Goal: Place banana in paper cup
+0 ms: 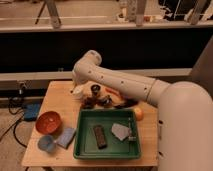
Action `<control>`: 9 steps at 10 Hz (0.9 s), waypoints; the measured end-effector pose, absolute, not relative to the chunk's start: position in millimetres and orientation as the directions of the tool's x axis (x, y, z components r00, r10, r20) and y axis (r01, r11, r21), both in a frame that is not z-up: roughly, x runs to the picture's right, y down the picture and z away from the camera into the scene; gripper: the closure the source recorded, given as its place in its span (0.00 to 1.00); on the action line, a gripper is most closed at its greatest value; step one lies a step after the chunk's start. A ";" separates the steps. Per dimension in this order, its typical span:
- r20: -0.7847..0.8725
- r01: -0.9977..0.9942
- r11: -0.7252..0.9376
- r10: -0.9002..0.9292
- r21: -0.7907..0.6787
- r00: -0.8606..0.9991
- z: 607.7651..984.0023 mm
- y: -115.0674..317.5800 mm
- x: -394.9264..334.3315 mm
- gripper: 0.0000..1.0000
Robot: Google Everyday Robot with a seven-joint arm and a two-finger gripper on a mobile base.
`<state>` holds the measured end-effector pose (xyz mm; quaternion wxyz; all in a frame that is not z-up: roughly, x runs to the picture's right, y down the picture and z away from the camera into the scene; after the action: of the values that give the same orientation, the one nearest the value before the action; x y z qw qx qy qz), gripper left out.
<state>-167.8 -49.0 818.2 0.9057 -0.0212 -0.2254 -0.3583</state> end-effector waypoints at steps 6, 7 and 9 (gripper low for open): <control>0.422 0.665 0.735 -0.648 0.132 0.634 833.4 -52.3 -171.2 0.20; 0.426 0.665 0.735 -0.648 0.132 0.632 834.7 -51.4 -172.5 0.20; 0.436 0.664 0.736 -0.646 0.135 0.627 835.7 -49.9 -175.7 0.20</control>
<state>-175.7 -49.9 835.7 0.9017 -0.0191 -0.2339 -0.3630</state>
